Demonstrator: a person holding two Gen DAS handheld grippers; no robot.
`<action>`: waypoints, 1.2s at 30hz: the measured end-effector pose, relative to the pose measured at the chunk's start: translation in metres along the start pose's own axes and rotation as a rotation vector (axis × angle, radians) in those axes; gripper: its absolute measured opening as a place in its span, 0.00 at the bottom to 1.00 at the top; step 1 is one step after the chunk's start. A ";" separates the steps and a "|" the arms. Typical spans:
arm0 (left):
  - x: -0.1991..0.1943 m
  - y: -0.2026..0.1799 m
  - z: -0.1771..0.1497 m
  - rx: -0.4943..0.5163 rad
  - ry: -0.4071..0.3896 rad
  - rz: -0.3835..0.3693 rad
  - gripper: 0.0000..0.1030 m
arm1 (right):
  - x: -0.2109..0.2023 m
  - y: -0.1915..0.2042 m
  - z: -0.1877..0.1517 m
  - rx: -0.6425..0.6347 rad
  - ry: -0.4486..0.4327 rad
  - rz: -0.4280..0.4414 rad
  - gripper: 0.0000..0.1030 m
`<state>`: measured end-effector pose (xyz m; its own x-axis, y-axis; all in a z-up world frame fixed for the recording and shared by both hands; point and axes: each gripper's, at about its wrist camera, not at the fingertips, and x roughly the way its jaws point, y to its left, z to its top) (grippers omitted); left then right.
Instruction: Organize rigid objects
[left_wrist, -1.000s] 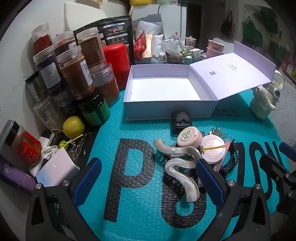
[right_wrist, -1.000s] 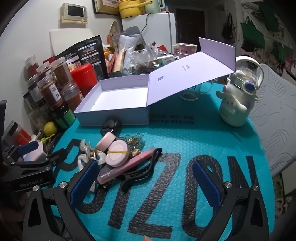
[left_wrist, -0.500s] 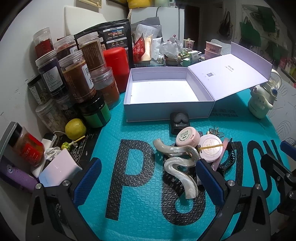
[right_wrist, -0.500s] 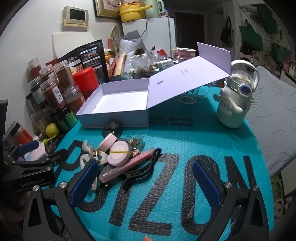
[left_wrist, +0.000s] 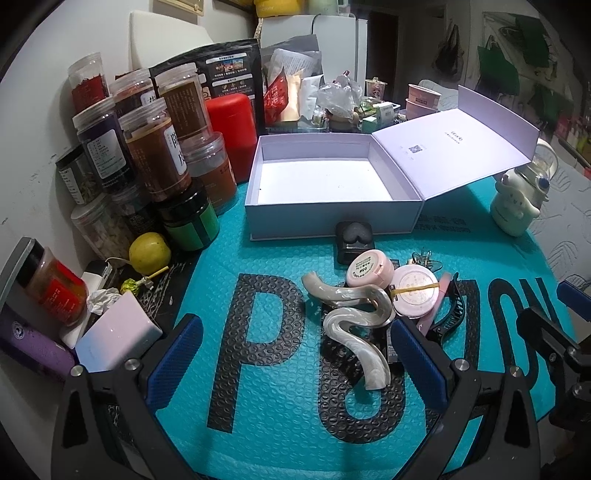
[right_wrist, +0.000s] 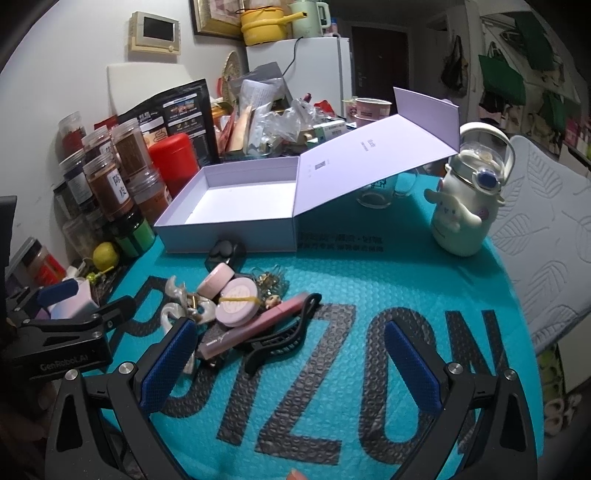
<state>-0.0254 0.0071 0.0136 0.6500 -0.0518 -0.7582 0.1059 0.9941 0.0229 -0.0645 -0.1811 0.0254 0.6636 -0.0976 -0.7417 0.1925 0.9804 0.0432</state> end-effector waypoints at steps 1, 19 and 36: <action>-0.001 0.000 0.000 0.001 -0.003 0.003 1.00 | -0.001 0.000 0.000 0.000 -0.002 -0.001 1.00; -0.008 -0.005 -0.002 0.007 -0.020 -0.022 1.00 | -0.012 -0.006 -0.005 0.005 -0.021 0.001 1.00; -0.007 -0.009 -0.016 -0.004 0.011 -0.089 1.00 | -0.019 -0.010 -0.025 0.020 -0.003 0.033 1.00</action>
<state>-0.0430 0.0000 0.0079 0.6302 -0.1388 -0.7639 0.1601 0.9860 -0.0471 -0.0971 -0.1846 0.0219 0.6722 -0.0655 -0.7374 0.1845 0.9795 0.0812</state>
